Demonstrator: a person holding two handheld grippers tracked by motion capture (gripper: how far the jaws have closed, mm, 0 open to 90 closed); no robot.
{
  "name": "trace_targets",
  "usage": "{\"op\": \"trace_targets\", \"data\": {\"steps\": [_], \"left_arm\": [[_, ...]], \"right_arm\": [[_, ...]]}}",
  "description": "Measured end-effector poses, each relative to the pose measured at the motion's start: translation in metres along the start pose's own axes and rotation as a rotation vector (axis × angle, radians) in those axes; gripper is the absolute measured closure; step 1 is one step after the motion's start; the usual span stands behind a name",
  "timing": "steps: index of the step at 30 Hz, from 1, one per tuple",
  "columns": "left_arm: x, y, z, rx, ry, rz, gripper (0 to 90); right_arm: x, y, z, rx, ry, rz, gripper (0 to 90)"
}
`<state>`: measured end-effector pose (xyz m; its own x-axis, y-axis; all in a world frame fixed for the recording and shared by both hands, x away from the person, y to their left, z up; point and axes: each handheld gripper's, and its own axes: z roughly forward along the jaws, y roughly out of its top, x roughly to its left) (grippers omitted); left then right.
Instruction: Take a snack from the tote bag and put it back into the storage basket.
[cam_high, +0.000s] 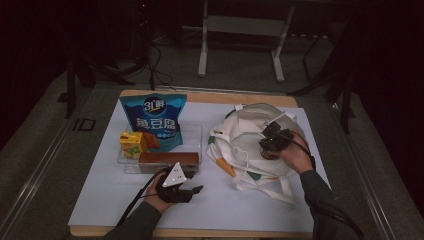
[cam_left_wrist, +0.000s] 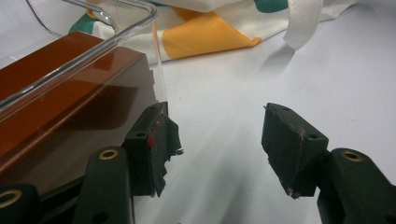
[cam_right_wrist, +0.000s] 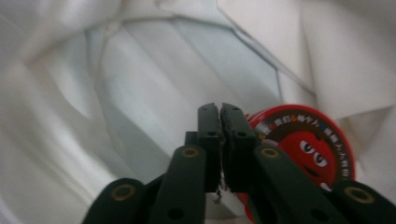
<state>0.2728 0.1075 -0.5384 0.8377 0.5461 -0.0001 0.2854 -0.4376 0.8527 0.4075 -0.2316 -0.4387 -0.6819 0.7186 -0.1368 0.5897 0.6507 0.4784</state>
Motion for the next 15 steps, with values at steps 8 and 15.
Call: {"op": "trace_targets", "data": {"steps": [8,15], "left_arm": [[0.000,0.000,0.000,0.001,0.001,0.001,42.2],[0.000,0.000,0.000,0.001,0.001,-0.001,42.0]], "right_arm": [[-0.013,0.000,-0.014,0.027,-0.014,0.040,58.2],[-0.020,-0.004,-0.012,0.053,-0.041,0.059,41.3]]}}
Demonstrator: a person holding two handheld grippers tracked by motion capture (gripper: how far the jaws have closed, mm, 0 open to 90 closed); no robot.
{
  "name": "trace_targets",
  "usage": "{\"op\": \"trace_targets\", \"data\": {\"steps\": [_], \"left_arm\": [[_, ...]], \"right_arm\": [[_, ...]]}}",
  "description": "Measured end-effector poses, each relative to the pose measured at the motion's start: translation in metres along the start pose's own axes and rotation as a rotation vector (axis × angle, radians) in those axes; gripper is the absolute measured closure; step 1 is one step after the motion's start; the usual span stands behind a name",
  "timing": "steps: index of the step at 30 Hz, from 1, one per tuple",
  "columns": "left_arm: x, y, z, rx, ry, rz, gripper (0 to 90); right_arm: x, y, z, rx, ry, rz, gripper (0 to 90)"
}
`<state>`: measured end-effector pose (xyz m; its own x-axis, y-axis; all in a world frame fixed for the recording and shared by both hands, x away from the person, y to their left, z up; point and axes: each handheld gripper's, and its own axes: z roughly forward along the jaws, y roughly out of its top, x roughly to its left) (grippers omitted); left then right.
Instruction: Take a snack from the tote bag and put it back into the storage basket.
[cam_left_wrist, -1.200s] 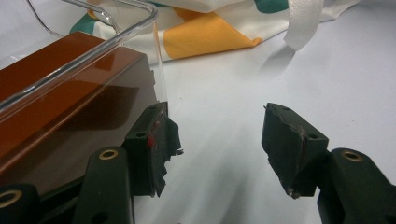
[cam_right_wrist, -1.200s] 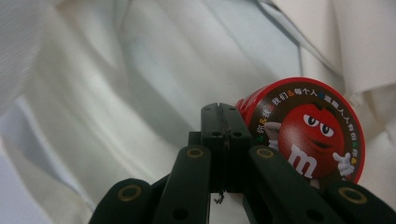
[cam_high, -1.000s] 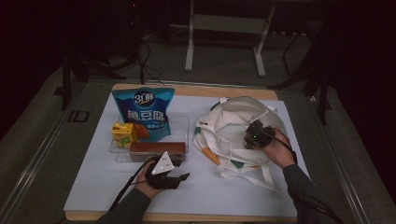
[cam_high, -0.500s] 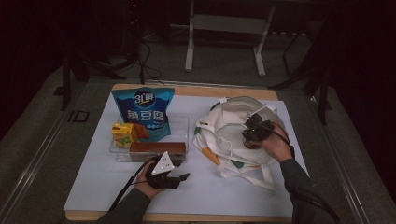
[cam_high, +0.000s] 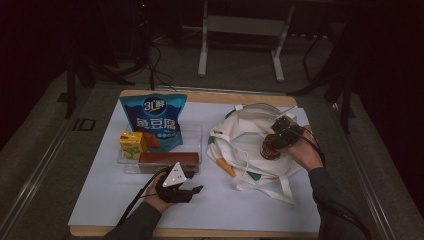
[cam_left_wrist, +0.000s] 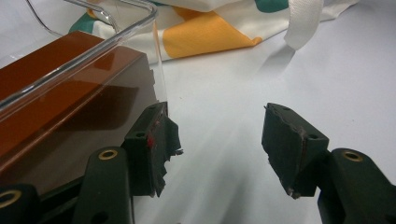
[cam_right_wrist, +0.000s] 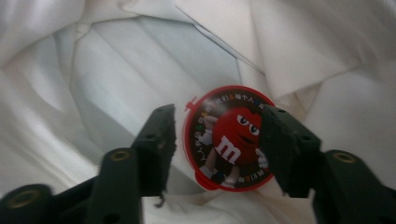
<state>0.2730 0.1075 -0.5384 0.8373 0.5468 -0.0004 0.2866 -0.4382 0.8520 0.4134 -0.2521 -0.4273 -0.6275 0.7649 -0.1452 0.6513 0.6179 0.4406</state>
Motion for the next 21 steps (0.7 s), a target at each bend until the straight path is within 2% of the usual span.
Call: {"op": "trace_targets", "data": {"steps": [2,8,15,21], "left_arm": [[0.000,0.000,0.000,0.000,-0.001,-0.001,41.9],[0.000,0.000,0.000,0.001,0.000,0.001,41.8],[0.000,0.000,0.000,0.001,0.000,0.000,41.8],[0.000,0.000,0.000,0.001,-0.001,0.000,41.7]], "right_arm": [[-0.001,-0.001,0.003,0.021,-0.011,0.005,36.5],[-0.002,-0.001,0.008,0.048,-0.024,0.023,29.7],[-0.003,-0.002,0.015,0.090,-0.044,0.033,27.6],[-0.005,-0.001,0.021,0.094,-0.044,0.059,25.3]]}}
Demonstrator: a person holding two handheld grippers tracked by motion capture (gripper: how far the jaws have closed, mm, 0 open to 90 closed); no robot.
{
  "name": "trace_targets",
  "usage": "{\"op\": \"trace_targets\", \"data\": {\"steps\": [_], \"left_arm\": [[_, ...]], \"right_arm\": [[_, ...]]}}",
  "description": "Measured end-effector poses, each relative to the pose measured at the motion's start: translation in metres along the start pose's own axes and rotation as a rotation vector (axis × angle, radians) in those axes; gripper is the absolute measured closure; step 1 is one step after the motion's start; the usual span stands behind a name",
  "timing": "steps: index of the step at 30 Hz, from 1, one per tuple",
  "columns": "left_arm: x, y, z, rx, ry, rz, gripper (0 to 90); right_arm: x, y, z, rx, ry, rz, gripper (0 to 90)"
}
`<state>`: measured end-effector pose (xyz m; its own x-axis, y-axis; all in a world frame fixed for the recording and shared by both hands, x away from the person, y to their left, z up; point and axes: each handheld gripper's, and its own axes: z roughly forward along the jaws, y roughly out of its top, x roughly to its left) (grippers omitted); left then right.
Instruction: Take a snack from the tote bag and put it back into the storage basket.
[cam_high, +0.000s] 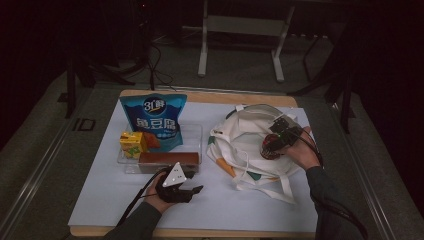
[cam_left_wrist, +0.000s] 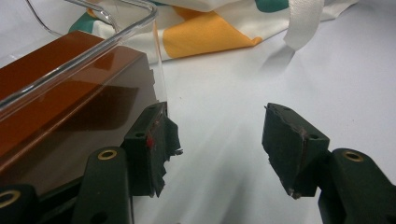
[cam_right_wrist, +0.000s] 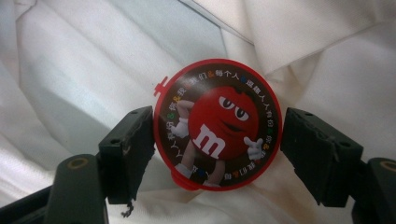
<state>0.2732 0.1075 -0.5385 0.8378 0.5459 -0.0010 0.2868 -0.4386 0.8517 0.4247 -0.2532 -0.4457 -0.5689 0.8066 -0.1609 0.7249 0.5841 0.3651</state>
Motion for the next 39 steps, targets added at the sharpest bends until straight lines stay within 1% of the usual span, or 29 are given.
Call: {"op": "trace_targets", "data": {"steps": [4,7,9,11,12,13,15,17,19,21,22,25,29,32,39], "left_arm": [[0.000,0.000,0.000,0.000,0.000,0.000,41.7],[0.000,0.000,0.000,0.000,0.000,0.000,41.7],[0.000,0.000,0.000,0.000,0.000,0.000,41.6],[0.000,0.000,0.000,0.000,-0.001,0.000,41.6],[0.000,0.000,0.000,0.000,-0.001,0.000,41.6],[0.000,0.000,0.000,0.000,0.000,0.000,41.6],[0.000,0.000,0.000,0.000,0.000,0.000,41.7],[0.000,0.000,0.000,0.000,-0.001,0.000,41.6],[0.000,0.000,0.000,0.000,0.000,0.000,41.6],[0.000,0.000,0.000,0.000,-0.002,-0.001,41.7],[0.000,0.000,0.000,0.000,-0.002,0.000,41.6],[0.000,0.000,0.000,0.000,-0.001,0.000,41.6],[0.000,0.000,0.000,0.000,0.000,0.001,41.6],[0.000,0.000,0.000,0.000,-0.001,0.000,41.6],[0.000,0.000,0.000,0.000,-0.001,0.001,41.6]], "right_arm": [[0.000,0.002,0.005,0.016,0.001,0.007,24.1],[-0.001,0.003,0.008,0.028,0.012,0.025,23.9],[-0.003,0.004,0.011,0.038,0.026,0.058,24.3],[-0.003,0.005,0.012,0.035,0.023,0.082,24.5],[-0.002,0.005,0.012,0.030,0.016,0.118,24.7],[-0.002,0.005,0.012,0.030,0.016,0.118,24.7],[-0.002,0.006,0.012,0.015,0.017,0.171,25.0],[-0.002,0.007,0.012,0.010,0.014,0.189,25.0],[-0.002,0.007,0.012,0.018,0.018,0.181,24.9],[-0.003,0.007,0.010,0.028,0.025,0.145,24.8],[-0.003,0.007,0.009,0.037,0.026,0.117,24.8],[-0.004,0.007,0.008,0.041,0.028,0.069,24.7],[-0.004,0.006,0.010,0.043,0.026,0.026,24.2],[-0.003,0.007,0.013,0.050,0.022,0.007,23.9],[-0.001,0.010,0.017,0.075,0.012,0.002,23.2]]}}
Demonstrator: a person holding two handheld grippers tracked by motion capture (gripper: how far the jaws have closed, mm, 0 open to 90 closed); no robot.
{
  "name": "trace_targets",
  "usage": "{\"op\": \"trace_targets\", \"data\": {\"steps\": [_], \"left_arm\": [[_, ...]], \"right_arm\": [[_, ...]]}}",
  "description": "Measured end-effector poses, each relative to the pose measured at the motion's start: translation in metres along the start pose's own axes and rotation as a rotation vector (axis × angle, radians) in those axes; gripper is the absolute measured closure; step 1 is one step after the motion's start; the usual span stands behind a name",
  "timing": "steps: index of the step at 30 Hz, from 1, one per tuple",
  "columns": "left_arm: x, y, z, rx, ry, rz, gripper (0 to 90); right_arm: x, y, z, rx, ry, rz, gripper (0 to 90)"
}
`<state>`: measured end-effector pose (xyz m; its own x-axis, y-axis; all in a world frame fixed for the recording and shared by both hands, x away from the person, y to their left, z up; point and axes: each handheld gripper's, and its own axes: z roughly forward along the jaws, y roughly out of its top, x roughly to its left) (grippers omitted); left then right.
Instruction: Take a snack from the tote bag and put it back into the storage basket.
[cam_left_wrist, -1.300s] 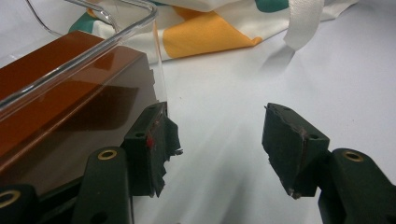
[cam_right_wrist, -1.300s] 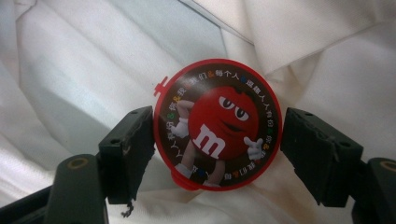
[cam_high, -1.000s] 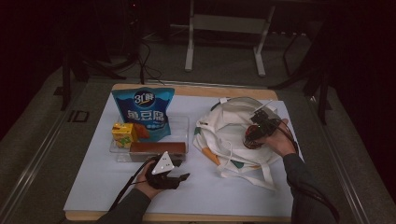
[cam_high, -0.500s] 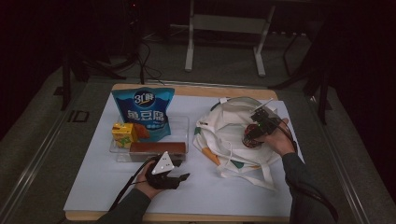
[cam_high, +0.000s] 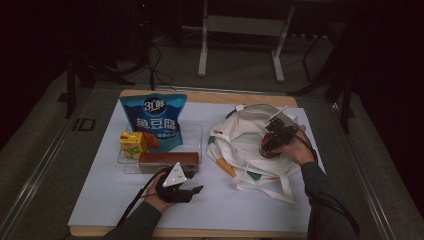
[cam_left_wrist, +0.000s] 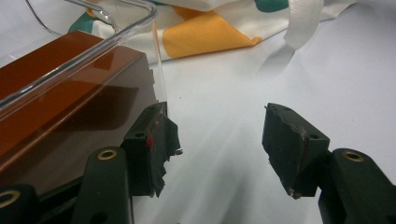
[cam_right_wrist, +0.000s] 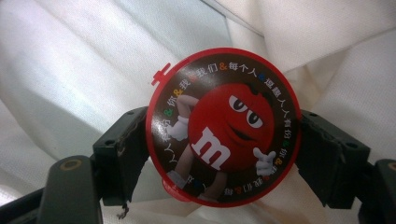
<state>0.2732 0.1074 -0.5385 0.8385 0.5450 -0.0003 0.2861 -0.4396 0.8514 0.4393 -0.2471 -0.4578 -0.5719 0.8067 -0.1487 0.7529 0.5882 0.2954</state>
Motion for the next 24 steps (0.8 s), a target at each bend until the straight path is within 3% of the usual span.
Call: {"op": "trace_targets", "data": {"steps": [11,15,19,24], "left_arm": [[0.0000,0.0001,0.0000,0.002,-0.001,0.002,41.6],[0.0000,0.0001,0.0001,0.002,0.000,0.001,41.6],[-0.0001,0.0001,0.0002,0.003,0.001,0.001,41.6],[-0.0001,0.0001,0.0001,0.003,0.000,0.000,41.6]], "right_arm": [[0.0042,0.0041,0.0038,0.035,-0.029,0.032,22.9],[0.0012,0.0022,-0.0004,0.010,0.021,0.097,24.9],[0.0030,0.0009,-0.0018,0.002,0.036,0.095,25.2],[0.0064,0.0020,-0.0025,0.003,0.048,0.131,25.3]]}}
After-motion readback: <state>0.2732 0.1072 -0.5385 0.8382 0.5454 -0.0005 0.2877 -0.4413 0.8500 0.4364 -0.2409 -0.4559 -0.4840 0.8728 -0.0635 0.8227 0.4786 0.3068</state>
